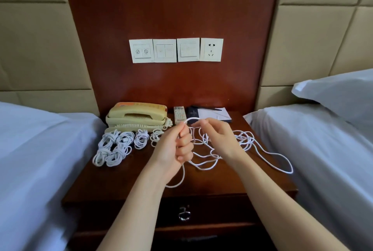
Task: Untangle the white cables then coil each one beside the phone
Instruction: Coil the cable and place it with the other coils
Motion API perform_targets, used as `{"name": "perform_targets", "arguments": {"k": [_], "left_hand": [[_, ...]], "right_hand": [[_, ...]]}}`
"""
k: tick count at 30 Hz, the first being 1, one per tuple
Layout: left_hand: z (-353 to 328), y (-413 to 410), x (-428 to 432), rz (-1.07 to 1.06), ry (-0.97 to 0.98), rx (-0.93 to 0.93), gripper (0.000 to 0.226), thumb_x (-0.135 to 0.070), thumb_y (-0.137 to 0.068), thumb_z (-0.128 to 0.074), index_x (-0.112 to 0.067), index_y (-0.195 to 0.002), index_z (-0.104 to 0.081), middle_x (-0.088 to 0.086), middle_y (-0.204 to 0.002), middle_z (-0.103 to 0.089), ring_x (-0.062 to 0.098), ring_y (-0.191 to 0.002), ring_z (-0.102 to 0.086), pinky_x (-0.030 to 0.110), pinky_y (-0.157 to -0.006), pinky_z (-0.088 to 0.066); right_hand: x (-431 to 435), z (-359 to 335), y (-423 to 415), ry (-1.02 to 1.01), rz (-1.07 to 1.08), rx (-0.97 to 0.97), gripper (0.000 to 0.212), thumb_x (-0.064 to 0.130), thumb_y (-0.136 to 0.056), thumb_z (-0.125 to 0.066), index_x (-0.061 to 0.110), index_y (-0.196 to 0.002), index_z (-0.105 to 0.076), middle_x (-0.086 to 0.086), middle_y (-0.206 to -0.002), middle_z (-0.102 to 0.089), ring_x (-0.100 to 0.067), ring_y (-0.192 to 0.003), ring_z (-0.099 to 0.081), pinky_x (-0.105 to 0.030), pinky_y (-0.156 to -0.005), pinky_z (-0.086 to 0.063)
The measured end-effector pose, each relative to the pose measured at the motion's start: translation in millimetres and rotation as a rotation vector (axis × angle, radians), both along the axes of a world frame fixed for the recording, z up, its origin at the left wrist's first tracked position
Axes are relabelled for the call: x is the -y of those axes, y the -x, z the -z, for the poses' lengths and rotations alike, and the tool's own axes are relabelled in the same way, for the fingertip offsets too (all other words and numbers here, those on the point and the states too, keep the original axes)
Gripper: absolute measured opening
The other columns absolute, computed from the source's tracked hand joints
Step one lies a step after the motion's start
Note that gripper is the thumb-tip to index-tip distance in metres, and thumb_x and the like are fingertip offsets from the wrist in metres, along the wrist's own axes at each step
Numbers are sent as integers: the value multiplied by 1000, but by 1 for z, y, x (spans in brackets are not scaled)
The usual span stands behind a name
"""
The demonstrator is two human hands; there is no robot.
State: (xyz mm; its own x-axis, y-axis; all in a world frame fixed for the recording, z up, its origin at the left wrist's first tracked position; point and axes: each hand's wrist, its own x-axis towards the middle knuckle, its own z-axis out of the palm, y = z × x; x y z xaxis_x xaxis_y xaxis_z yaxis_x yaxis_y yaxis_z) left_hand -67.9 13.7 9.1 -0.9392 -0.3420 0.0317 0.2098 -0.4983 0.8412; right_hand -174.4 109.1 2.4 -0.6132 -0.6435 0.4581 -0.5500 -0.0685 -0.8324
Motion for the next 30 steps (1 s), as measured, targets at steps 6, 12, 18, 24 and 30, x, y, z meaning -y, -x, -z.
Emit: {"name": "perform_targets", "arguments": {"k": [6, 12, 18, 24, 30], "left_hand": [[8, -12, 4, 205, 138, 82, 51, -36, -100, -31, -22, -51, -33, -10, -49, -18, 4, -38, -15, 19, -40, -12], [6, -13, 6, 238, 113, 46, 47, -43, -94, -35, -22, -52, -33, -10, -49, -18, 3, -37, -16, 17, -36, -16], [1, -2, 15, 11, -203, -117, 52, -33, -101, -29, -21, -52, -35, -10, -42, -21, 6, -37, -7, 16, -32, -14], [10, 10, 30, -272, -197, -40, 47, -35, -103, -27, -20, -59, -27, -9, -42, -17, 4, -30, -14, 18, -31, -12], [25, 11, 35, -439, 51, 35, 46, -30, -105, -25, -18, -60, -27, -10, -41, -18, 5, -32, -16, 15, -34, -18]], "right_hand": [[4, -2, 4, 152, 34, -58, 37, 18, -97, -50, 3, -66, -61, -13, -65, -58, -5, -59, -48, -20, -60, -39], [20, 5, -1, 90, -56, 36, 39, 18, -100, -44, 11, -62, -47, 7, -47, -40, -6, -41, -37, -23, -45, -33], [29, 16, -13, -284, -179, 64, 37, 16, -102, -36, 5, -68, -49, 12, -39, -37, -2, -36, -31, -18, -42, -27], [25, 8, -37, -713, -144, -406, 25, 21, -101, -33, 14, -82, -48, -7, -79, -58, -23, -75, -54, -31, -69, -38], [12, -2, -51, -987, -90, -736, 28, 39, -99, -37, 17, -96, -54, -10, -107, -61, -32, -102, -57, -33, -75, -39]]}}
